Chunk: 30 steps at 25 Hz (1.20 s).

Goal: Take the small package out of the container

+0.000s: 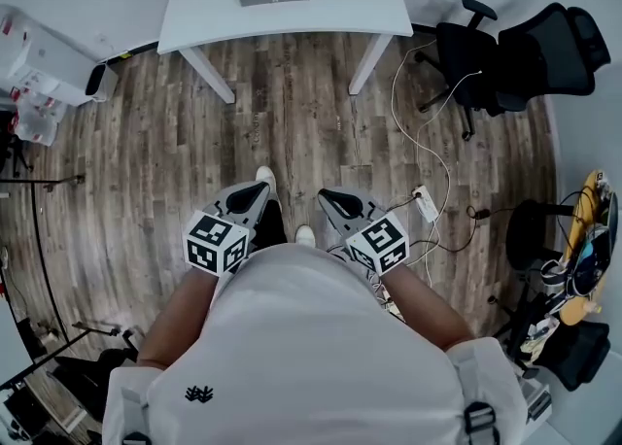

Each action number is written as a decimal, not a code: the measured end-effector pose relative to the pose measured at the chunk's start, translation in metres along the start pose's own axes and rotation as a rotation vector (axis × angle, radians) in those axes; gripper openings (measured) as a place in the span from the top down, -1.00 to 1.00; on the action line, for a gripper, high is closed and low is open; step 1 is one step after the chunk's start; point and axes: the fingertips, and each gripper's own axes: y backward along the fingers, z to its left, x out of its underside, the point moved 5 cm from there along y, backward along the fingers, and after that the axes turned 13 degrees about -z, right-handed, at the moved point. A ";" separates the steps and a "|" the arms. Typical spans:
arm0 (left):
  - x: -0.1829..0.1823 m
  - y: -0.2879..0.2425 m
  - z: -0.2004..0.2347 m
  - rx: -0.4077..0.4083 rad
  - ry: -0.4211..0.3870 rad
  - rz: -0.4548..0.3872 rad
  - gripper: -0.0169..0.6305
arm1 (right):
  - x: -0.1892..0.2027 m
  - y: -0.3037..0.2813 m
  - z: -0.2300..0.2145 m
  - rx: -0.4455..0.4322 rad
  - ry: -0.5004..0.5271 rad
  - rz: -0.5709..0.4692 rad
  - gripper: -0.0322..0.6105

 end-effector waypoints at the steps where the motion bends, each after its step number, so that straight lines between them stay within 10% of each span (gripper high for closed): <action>1: -0.004 -0.007 0.010 0.007 0.008 -0.005 0.93 | -0.005 -0.005 -0.007 0.019 0.002 -0.001 0.87; 18: -0.090 -0.123 0.188 0.113 -0.037 -0.003 0.80 | -0.079 -0.144 -0.099 0.184 0.007 0.066 0.86; 30: -0.135 -0.201 0.270 -0.036 0.050 -0.055 0.79 | -0.109 -0.189 -0.159 0.152 0.027 0.066 0.85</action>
